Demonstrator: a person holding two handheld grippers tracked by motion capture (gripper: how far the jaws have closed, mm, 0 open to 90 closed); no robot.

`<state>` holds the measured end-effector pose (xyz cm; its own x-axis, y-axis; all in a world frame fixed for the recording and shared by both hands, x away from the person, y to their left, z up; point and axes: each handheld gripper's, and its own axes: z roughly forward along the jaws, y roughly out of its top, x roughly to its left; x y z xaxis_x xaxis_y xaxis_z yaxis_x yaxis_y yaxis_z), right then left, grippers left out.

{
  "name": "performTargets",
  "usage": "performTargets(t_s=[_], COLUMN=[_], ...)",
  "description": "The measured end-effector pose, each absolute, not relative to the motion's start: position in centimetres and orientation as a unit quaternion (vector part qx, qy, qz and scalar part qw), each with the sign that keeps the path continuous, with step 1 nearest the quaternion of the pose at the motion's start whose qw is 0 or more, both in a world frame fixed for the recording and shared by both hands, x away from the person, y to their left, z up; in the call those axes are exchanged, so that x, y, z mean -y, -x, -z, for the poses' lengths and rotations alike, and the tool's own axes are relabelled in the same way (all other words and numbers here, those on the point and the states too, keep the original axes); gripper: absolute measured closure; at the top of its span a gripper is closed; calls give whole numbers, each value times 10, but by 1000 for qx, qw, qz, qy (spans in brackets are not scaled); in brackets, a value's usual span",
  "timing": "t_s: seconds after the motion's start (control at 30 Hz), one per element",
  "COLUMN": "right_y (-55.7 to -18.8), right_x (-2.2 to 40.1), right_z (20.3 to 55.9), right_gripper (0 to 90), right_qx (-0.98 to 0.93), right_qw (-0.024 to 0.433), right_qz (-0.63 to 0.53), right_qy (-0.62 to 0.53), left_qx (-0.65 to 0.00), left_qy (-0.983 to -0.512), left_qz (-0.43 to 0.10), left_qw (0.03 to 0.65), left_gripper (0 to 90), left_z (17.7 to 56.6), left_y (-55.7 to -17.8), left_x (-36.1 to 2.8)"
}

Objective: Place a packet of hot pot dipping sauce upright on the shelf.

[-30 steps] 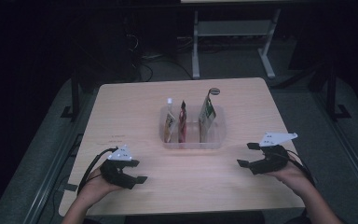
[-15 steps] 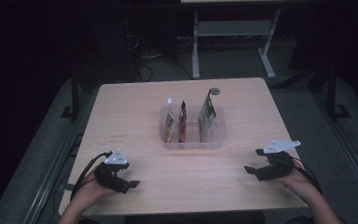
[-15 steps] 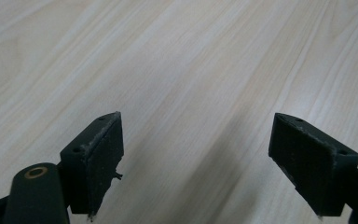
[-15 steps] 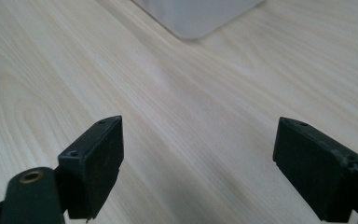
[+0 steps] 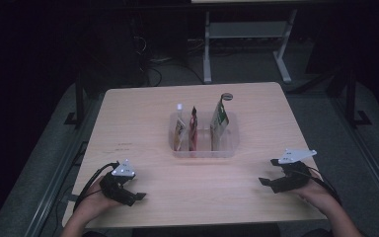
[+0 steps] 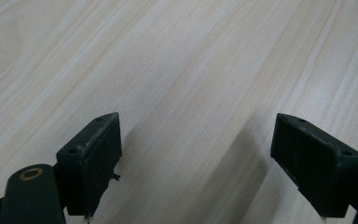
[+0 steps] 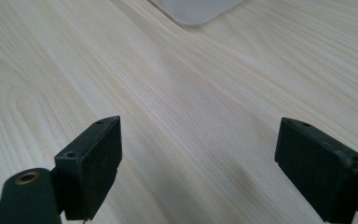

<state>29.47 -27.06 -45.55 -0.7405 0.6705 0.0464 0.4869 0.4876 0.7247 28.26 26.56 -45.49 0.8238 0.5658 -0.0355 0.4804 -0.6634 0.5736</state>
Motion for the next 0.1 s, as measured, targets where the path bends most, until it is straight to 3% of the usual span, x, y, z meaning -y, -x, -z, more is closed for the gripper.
performTargets(t_s=[0.1], right_y=[-295], right_x=[271], right_z=[455], right_gripper=[137], right_qx=[-853], right_qw=[123], right_qz=[-378], right_qy=[-339], left_qx=[-288], left_qy=[-909], left_qz=[-73], left_qw=[293], left_gripper=[157], left_z=[456], left_y=[-283], left_x=[-265])
